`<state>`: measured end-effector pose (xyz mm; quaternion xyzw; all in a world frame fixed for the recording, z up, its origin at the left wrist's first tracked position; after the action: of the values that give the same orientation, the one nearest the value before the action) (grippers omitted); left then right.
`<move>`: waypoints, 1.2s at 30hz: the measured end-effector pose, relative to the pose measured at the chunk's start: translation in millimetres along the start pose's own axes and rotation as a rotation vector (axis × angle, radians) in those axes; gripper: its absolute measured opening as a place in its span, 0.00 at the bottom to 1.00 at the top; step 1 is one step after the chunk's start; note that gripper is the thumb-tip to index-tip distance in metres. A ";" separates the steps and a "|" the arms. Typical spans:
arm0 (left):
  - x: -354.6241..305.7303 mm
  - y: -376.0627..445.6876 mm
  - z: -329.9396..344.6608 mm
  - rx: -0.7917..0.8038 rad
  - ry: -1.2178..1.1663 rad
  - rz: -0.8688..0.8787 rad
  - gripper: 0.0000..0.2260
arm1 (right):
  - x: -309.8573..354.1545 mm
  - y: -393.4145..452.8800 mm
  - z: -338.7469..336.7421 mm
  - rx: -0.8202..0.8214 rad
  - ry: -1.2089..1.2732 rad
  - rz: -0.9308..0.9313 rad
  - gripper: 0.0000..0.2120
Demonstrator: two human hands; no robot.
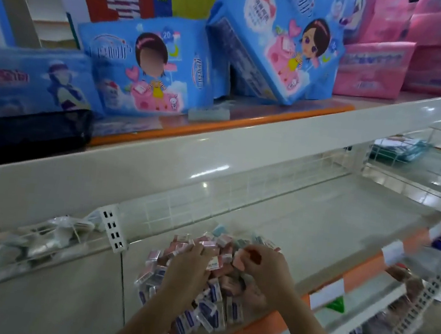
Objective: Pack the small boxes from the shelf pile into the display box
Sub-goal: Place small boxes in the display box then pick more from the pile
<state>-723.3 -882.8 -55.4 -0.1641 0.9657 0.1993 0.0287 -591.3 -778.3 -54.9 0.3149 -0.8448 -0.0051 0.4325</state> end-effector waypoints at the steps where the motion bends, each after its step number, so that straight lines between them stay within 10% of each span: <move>1: 3.9 -2.5 -2.1 -0.005 -0.022 -0.004 0.20 | 2.3 -0.4 1.0 0.003 0.069 0.015 0.04; 13: 85.2 -83.6 -73.6 -0.181 -0.167 -0.216 0.16 | 76.0 -28.9 93.5 0.366 0.758 0.150 0.07; 36: 275.4 -454.3 -267.1 -0.532 -0.127 -0.734 0.15 | 372.1 -284.7 295.9 0.811 1.001 0.152 0.11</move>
<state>-831.6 -1466.1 -13.9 -0.4845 0.7553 0.4266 0.1133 -817.4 -1284.2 -49.3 0.3570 -0.4956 0.4925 0.6200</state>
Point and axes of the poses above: each hand's wrist, its own y-axis towards the middle knuckle, its own z-axis out of the palm, x = y × z, the point moved 6 cm from there along y, towards the middle knuckle, and after that the axes turned 7 degrees about -x, right-handed, at the moved point
